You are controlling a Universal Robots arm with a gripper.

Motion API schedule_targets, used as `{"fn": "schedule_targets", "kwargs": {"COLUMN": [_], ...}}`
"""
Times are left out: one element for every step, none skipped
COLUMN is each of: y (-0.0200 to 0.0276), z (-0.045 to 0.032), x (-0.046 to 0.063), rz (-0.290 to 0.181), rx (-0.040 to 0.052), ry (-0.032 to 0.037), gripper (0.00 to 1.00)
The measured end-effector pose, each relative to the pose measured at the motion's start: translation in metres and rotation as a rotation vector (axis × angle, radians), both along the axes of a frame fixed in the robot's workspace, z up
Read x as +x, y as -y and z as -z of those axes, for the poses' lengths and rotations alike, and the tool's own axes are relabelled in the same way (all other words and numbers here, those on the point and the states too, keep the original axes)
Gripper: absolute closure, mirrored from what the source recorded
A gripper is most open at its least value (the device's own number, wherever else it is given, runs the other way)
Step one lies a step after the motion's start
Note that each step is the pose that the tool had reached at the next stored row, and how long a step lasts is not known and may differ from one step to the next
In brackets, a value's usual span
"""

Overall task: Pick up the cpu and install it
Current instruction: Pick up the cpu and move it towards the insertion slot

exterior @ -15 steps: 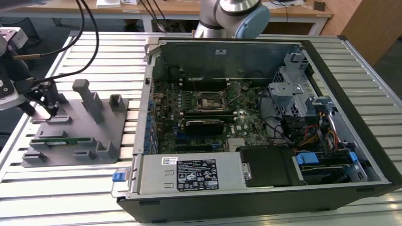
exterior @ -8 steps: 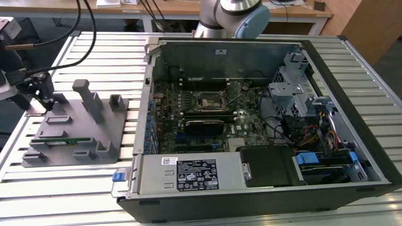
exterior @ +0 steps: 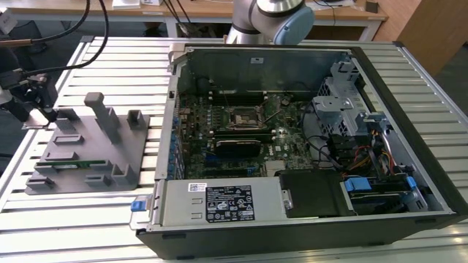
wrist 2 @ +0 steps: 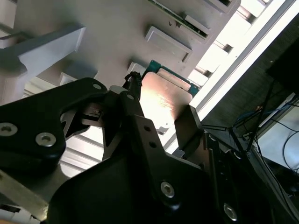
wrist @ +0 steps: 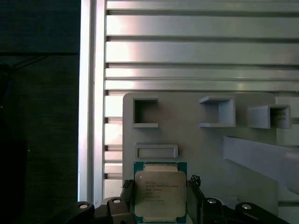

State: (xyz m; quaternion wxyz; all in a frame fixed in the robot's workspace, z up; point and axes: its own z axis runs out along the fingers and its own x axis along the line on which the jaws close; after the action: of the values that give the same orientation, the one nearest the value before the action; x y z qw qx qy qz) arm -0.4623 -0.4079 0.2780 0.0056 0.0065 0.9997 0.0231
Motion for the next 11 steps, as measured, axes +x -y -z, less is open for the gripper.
{"fn": "schedule_targets", "kwargs": {"y": [0.0, 0.0, 0.0, 0.0, 0.0, 0.0, 0.0, 0.0, 0.0, 0.0, 0.0], "z": [-0.0022, -0.0045, -0.0069, -0.0095, -0.0119, -0.0143, -0.0167, -0.0191, -0.0215, -0.0239, -0.0263], "x": [0.0, 0.0, 0.0, 0.0, 0.0, 0.0, 0.0, 0.0, 0.0, 0.0, 0.0], "rz": [0.0, 0.0, 0.0, 0.0, 0.0, 0.0, 0.0, 0.0, 0.0, 0.0, 0.0], "rx": [0.0007, 0.0014, 0.0021, 0.0029, 0.0037, 0.0045, 0.0051, 0.0057, 0.0063, 0.0069, 0.0075], "ry": [0.0001, 0.0, 0.0, 0.0, 0.0, 0.0001, 0.0001, 0.0, 0.0, 0.0, 0.0], "gripper": [0.47, 0.47, 0.47, 0.47, 0.47, 0.47, 0.47, 0.47, 0.47, 0.47, 0.47]}}
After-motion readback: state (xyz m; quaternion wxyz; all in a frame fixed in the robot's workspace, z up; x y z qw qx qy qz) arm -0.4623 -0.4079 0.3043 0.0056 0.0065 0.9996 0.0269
